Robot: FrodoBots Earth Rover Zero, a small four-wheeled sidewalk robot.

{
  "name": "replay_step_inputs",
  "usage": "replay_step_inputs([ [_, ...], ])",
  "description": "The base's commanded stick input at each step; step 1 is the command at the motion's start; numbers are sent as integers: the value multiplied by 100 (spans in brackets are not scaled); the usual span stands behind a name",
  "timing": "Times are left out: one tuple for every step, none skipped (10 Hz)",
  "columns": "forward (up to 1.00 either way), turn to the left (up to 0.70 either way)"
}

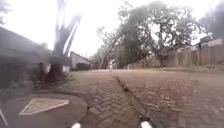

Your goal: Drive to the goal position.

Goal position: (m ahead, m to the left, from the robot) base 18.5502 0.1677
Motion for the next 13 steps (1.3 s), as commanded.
replay_step_inputs([
  [30,19],
  [30,18],
  [30,18],
  [30,18],
  [30,14],
  [30,12],
  [30,10],
  [30,9],
  [30,8],
  [30,7],
  [30,3],
  [30,1],
  [30,4],
])
